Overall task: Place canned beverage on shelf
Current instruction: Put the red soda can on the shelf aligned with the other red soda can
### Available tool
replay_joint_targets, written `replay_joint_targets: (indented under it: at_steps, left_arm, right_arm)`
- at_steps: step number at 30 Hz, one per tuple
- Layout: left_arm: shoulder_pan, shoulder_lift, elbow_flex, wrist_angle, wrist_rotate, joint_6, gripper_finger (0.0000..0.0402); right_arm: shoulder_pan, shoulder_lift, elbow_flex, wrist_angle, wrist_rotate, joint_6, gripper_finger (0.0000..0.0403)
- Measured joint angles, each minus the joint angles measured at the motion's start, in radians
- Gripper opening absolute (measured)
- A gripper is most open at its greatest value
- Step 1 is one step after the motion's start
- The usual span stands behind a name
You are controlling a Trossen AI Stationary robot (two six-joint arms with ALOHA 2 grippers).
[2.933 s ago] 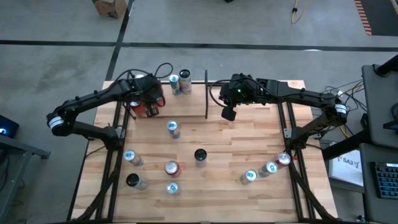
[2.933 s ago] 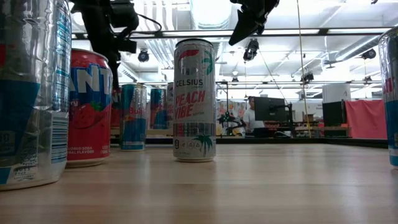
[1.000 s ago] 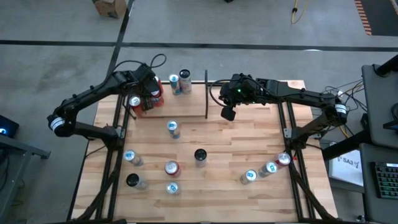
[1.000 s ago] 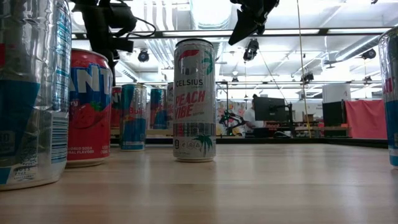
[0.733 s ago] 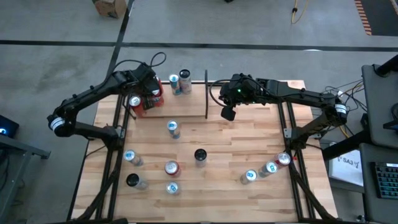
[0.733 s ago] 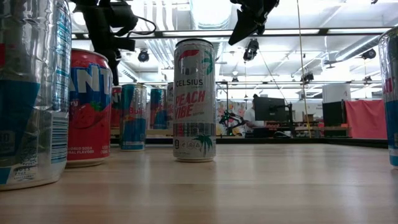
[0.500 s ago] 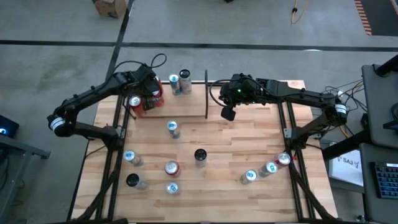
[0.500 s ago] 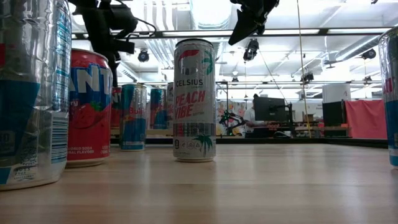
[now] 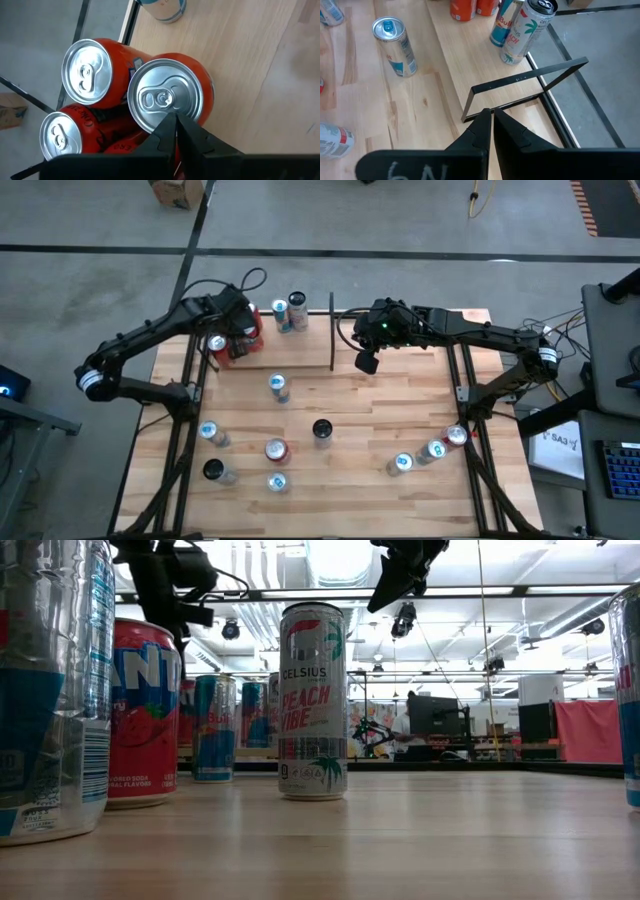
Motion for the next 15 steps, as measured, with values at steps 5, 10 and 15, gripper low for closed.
replay_joint_targets:
  at_steps: [5,10,15]
  left_arm:
    - [0.0,-0.009,-0.002,-0.002,0.0,-0.006,0.0]
    - [0.0,-0.009,-0.002,0.004,0.0,-0.008,0.0]
    - [0.0,-0.012,-0.002,0.015,0.0,-0.017,0.0]
  right_arm:
    - [0.0,0.0,0.0,0.0,0.0,0.0,0.0009]
    - [0.0,0.0,0.0,0.0,0.0,0.0,0.0009]
    - [0.0,0.0,0.0,0.0,0.0,-0.001,0.0009]
